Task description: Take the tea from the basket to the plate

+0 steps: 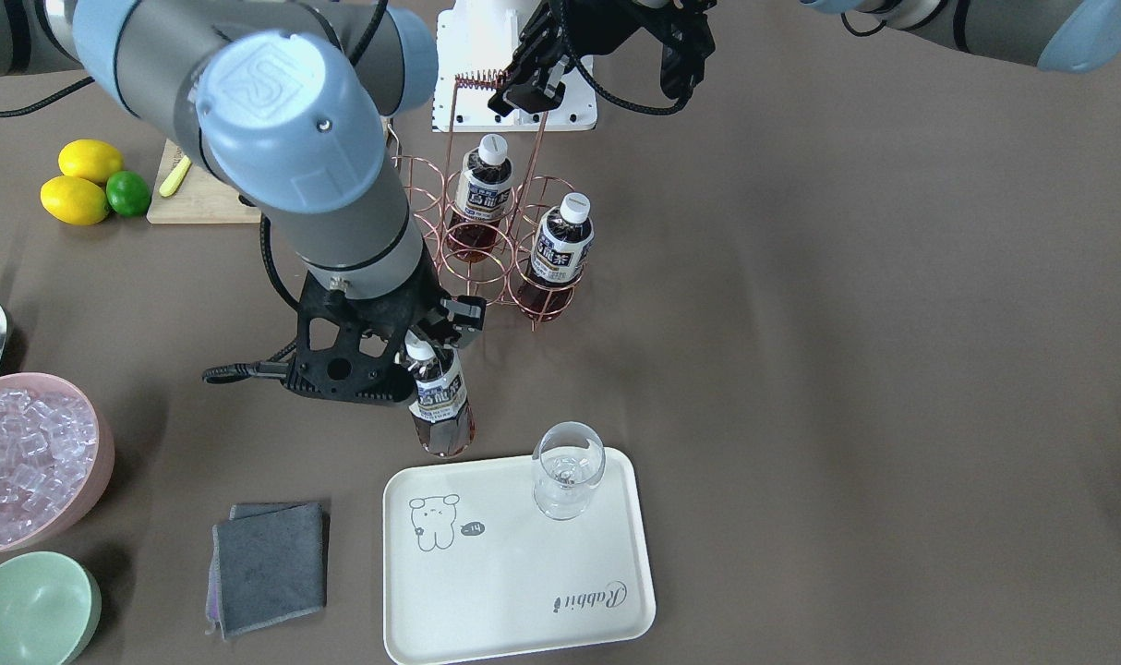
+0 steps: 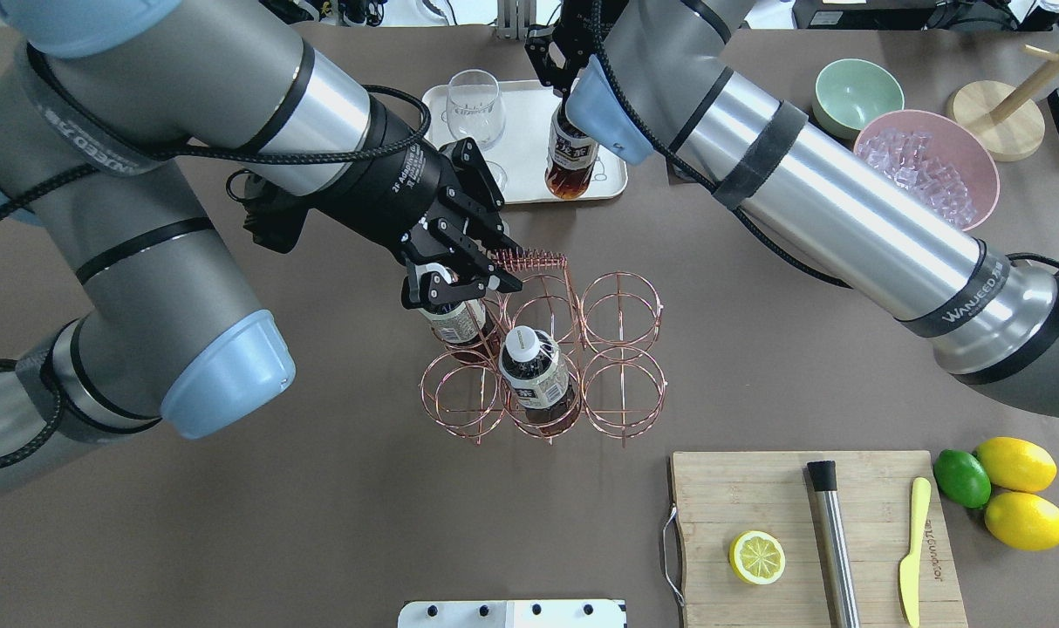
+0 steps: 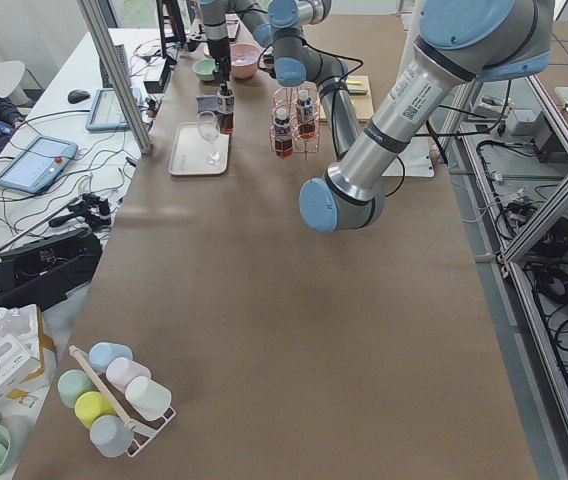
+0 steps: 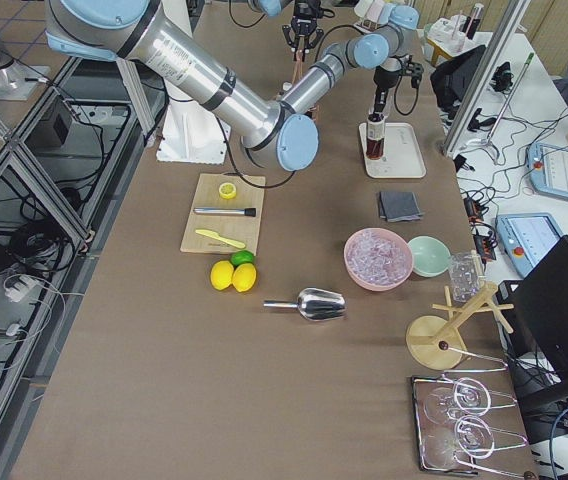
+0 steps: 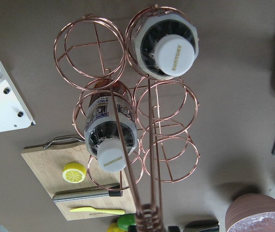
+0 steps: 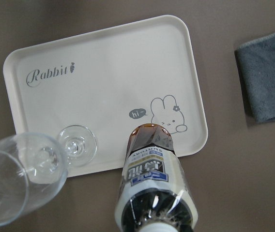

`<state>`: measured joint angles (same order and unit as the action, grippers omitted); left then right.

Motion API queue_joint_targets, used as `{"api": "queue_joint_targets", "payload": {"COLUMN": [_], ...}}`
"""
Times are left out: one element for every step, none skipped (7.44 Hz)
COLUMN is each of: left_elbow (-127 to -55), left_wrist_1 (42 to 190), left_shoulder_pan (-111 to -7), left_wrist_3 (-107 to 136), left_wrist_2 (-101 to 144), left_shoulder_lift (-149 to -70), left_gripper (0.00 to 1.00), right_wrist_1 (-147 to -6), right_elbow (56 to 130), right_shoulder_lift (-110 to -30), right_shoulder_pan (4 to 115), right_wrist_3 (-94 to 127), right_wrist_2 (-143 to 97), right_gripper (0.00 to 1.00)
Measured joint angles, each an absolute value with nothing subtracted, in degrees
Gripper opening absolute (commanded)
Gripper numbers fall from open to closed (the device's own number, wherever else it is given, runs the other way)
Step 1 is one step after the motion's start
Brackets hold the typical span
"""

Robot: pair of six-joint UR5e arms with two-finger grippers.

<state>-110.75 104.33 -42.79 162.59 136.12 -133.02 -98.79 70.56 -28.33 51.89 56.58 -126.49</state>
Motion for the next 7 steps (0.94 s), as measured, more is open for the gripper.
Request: {"api": "queue_joint_targets", "payload": {"left_elbow": [-110.97, -111.38, -112.5, -113.55, -114.39, -115.22, -116.39], "left_wrist_1": [104.32, 104.23, 103.56, 102.66, 101.32, 99.45, 97.36], "left_shoulder_pan": [-44.85, -46.98, -49.09, -51.41, -54.27, -57.25, -60.29], "left_wrist_3": [162.49, 162.39, 162.11, 161.82, 161.28, 159.69, 156.29], "left_wrist_2": [138.19, 140.21, 141.98, 143.87, 145.99, 148.09, 150.1], "left_shoulder_lift": [-132.7, -132.07, -130.82, -129.37, -128.01, -126.62, -124.34], "left_gripper": [0.0, 0.0, 0.0, 0.0, 0.0, 0.0, 0.0], "right_wrist_1": [-96.67, -95.9, -95.55, -95.34, -94.54, -93.37, -92.57], "right_elbow": [67.55, 65.44, 63.93, 63.11, 61.56, 59.9, 58.72], "right_shoulder_lift": [-27.65, -27.39, -27.11, -26.92, -26.34, -25.75, -25.37], "right_shoulder_pan": [52.54, 53.29, 53.81, 54.06, 54.17, 54.19, 54.22], "right_wrist_3": [54.85, 52.63, 51.06, 50.41, 50.14, 50.06, 50.02], "right_wrist_2": [-126.33, -126.26, -126.23, -126.22, -126.21, -126.21, -126.21], "right_gripper": [0.0, 0.0, 0.0, 0.0, 0.0, 0.0, 0.0]}}
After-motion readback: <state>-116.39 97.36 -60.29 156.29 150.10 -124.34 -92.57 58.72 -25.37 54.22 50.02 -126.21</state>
